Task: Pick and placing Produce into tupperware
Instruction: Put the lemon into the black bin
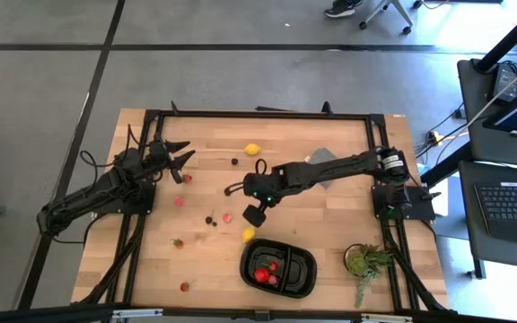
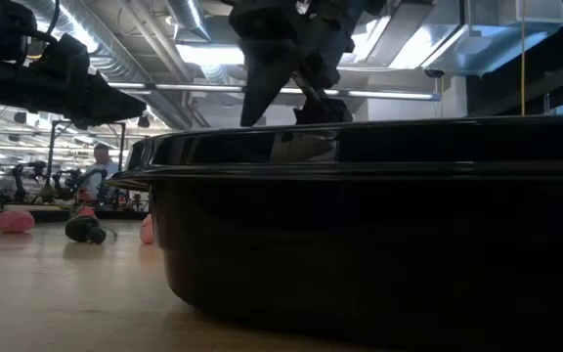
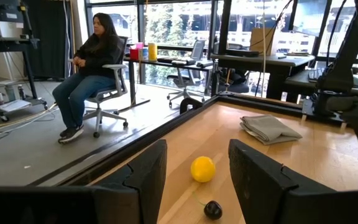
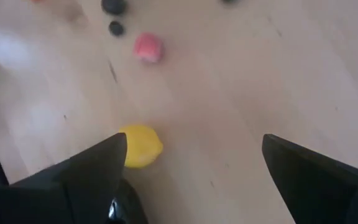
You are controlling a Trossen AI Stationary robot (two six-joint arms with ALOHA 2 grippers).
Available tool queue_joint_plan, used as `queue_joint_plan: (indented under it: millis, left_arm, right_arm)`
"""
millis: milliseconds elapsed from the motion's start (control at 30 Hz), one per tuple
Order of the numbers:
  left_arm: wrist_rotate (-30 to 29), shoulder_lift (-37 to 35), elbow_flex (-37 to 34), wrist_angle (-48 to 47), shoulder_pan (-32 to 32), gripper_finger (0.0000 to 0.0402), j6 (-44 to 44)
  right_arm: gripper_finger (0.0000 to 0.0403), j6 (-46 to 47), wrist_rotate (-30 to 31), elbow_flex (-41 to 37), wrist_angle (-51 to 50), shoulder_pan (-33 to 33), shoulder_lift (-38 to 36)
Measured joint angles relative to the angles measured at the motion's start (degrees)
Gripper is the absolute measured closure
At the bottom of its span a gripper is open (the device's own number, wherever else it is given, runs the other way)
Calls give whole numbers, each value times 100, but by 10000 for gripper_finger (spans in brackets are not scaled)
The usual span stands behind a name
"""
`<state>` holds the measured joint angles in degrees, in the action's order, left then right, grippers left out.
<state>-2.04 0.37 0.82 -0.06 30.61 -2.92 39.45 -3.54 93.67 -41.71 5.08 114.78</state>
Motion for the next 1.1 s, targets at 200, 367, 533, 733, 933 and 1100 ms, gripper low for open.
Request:
queue_joint_plan:
  millis: [200, 367, 533, 733, 933, 1100]
  left_arm:
    - [0, 0, 1, -1, 0, 237, 2]
    - [0, -1, 2, 1, 0, 237, 1]
    - [0, 2, 2, 1, 0, 237, 2]
    - [0, 0, 2, 1, 0, 237, 2]
    - [0, 0, 2, 1, 0, 237, 2]
    - [0, 0, 1, 1, 0, 237, 2]
  right_arm:
    - [28, -117, -42, 0, 527, 140, 7]
    - [28, -222, -5, 0, 1100, 165, 7]
    - [28, -636, -11, 0, 1617, 173, 7]
    - [28, -1037, -12, 0, 1653, 171, 7]
    - [28, -668, -5, -9, 1439, 190, 72]
    - [28, -364, 12, 0, 1256, 204, 68]
